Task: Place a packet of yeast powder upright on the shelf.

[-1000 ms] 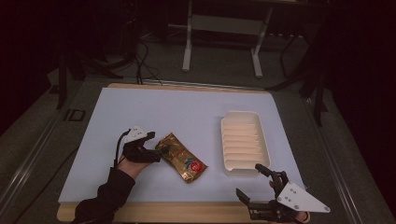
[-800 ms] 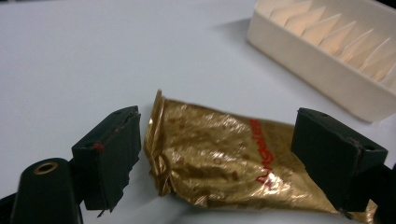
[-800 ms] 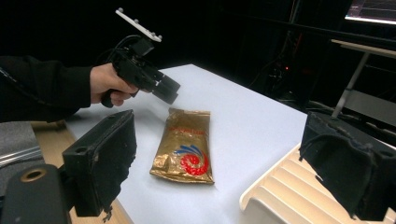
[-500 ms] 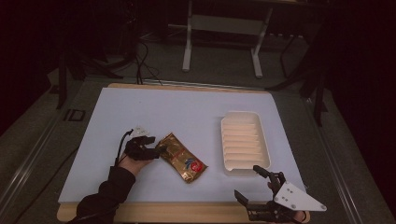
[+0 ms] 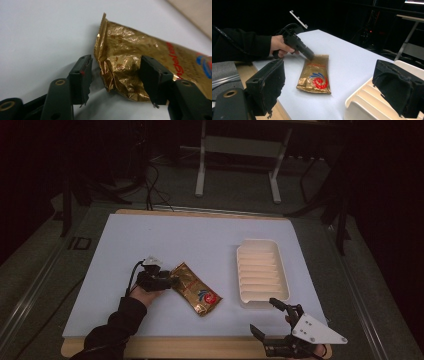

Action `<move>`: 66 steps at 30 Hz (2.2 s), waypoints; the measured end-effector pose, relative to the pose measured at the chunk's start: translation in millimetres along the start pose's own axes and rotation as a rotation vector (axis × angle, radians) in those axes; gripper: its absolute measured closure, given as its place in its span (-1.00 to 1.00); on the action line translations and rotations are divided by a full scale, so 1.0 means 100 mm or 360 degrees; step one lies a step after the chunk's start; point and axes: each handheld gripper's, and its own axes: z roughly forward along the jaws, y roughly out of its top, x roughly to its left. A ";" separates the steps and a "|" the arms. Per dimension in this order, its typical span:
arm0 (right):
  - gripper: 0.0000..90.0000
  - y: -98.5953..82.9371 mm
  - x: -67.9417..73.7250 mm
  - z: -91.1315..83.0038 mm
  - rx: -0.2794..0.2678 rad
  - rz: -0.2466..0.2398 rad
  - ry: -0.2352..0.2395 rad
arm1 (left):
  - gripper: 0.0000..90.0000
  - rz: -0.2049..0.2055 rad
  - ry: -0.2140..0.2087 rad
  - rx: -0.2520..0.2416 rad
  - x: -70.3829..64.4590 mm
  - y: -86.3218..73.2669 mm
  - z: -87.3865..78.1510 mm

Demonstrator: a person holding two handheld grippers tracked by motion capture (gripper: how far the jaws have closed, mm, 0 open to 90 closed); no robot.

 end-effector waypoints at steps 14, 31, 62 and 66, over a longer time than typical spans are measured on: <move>-0.76 -0.01 0.00 0.02 0.0021 0.0008 0.0023 | 0.61 0.0047 0.0114 0.0033 -0.09 -0.04 0.03; -0.72 0.01 -0.03 -0.03 -0.0015 0.0040 0.0018 | 0.99 0.0140 0.0150 -0.0055 -0.23 0.02 -0.08; -0.69 0.03 -0.10 -0.06 0.0094 -0.0048 -0.0114 | 1.00 0.0543 0.0103 -0.0315 -0.91 0.26 -0.60; -0.57 0.06 -0.12 -0.08 0.0080 -0.0051 -0.0119 | 1.00 0.0590 0.0079 -0.0339 -1.02 0.29 -0.66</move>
